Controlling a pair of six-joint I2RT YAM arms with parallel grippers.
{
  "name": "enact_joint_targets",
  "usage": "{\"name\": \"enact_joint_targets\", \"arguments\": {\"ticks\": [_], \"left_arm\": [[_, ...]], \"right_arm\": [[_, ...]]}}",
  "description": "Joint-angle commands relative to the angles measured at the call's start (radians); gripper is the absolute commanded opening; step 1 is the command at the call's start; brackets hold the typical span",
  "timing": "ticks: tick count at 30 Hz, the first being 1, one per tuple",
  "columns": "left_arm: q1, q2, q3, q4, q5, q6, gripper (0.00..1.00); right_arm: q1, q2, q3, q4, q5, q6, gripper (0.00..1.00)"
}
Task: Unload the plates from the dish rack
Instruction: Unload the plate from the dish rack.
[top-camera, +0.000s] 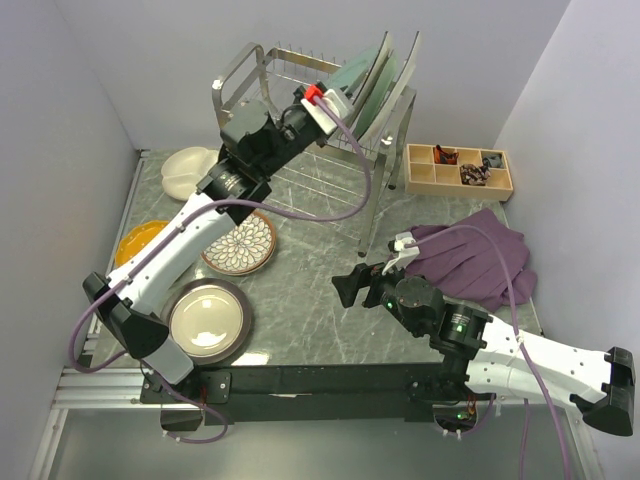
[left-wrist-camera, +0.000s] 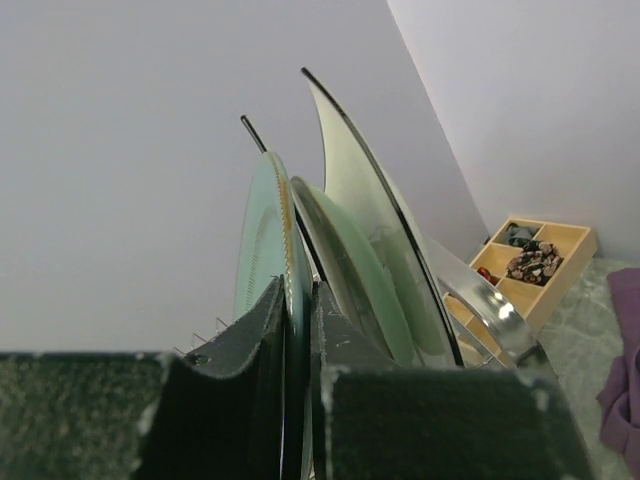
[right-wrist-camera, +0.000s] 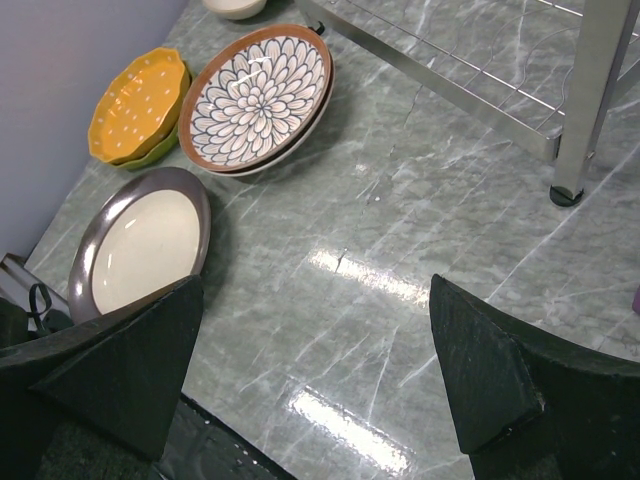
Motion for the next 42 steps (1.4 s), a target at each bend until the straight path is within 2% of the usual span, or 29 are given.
{"name": "enact_joint_targets", "arguments": {"ticks": [1, 11, 17, 25, 33, 42], "left_arm": [[-0.016, -0.083, 0.018, 0.166, -0.042, 0.202, 0.01], [-0.030, -0.165, -0.022, 0.143, -0.057, 0.268, 0.01], [-0.044, -0.173, 0.009, 0.092, -0.054, 0.296, 0.01], [-0.064, -0.188, -0.030, 0.069, -0.079, 0.371, 0.01], [-0.197, -0.279, -0.129, 0.040, -0.264, 0.573, 0.01], [-0.334, -0.434, -0.310, 0.066, -0.448, 0.673, 0.01]], "right_arm": [[-0.004, 0.004, 0.037, 0.037, 0.018, -0.013, 1.00], [-0.004, 0.020, 0.043, 0.037, 0.026, -0.013, 0.99], [-0.004, 0.018, 0.041, 0.034, 0.032, -0.017, 1.00], [-0.004, 0.026, 0.046, 0.034, 0.031, -0.015, 0.99], [-0.004, 0.014, 0.041, 0.037, 0.018, -0.006, 0.99], [-0.004, -0.003, 0.041, 0.028, 0.029, -0.003, 0.99]]}}
